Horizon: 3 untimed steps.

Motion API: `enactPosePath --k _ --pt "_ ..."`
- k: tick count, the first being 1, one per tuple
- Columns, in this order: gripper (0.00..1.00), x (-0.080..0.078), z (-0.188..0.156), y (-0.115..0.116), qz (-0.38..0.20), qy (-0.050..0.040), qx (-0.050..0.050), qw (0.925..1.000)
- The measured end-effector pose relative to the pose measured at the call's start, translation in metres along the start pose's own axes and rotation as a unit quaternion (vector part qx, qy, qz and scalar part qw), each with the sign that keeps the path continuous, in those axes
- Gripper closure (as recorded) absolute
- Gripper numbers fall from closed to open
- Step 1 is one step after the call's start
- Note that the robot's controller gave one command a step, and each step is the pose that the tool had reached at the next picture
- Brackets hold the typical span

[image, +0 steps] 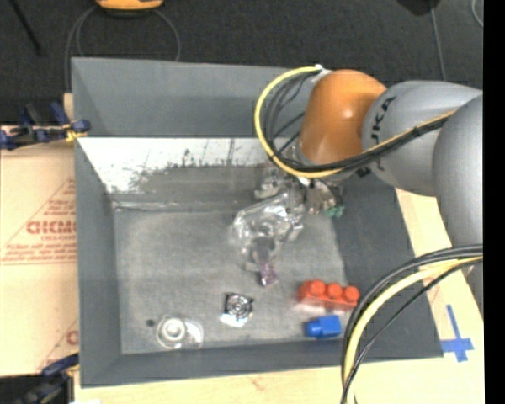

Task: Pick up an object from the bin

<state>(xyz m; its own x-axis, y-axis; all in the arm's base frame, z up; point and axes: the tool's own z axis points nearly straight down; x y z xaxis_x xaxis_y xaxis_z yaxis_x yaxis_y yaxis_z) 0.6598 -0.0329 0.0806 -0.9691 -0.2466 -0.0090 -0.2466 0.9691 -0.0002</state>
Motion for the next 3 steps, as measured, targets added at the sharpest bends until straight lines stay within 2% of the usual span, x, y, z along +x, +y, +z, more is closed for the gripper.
enactPosePath --k 1,2,3 --pt "0.00 0.001 0.003 -0.001 -0.020 -0.0012 0.001 0.9998" --pt "1.00 0.000 0.001 -0.001 -0.020 -0.0028 0.001 0.9998" --pt "1.00 -0.002 -0.051 -0.002 -0.019 0.0007 0.001 0.9998"
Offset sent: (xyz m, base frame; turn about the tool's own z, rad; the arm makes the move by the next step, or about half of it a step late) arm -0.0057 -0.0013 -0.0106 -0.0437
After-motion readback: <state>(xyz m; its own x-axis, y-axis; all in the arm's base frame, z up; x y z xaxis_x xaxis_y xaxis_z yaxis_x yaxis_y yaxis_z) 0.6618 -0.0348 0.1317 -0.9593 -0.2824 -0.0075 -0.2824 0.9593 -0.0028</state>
